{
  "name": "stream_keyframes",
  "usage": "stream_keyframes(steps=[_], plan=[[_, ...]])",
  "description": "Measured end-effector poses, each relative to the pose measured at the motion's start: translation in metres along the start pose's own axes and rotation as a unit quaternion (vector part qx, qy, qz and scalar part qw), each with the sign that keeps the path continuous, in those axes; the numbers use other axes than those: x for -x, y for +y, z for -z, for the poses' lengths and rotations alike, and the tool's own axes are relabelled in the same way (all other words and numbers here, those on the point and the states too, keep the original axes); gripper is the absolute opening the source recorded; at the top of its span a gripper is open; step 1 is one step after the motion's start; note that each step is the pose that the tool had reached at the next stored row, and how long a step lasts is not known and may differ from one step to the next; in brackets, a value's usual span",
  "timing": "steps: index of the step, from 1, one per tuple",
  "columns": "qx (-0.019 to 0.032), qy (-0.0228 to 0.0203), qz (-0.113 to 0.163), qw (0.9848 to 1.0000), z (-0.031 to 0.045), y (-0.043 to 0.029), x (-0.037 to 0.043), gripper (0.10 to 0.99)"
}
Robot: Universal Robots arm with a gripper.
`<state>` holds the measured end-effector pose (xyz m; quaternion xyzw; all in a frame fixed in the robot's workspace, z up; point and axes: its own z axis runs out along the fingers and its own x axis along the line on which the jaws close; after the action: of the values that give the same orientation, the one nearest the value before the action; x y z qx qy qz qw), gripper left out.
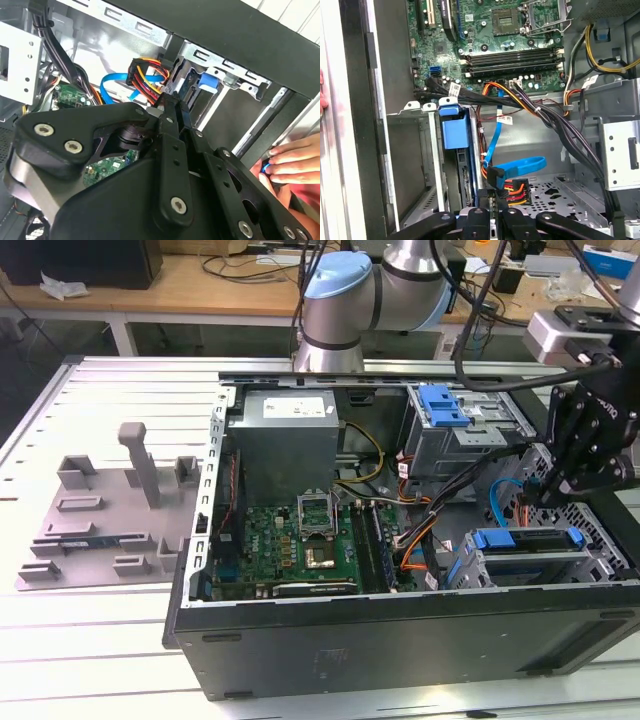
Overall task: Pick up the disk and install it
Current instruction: 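Insert the first disk wire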
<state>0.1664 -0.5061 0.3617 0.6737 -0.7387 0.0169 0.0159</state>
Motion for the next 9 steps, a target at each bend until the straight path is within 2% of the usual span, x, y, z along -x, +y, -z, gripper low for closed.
stream_keyframes(steps=[9], plan=[[-0.0010,-0.0002,0.022,0.9998,0.0006,-0.0010,-0.0111,0.165]])
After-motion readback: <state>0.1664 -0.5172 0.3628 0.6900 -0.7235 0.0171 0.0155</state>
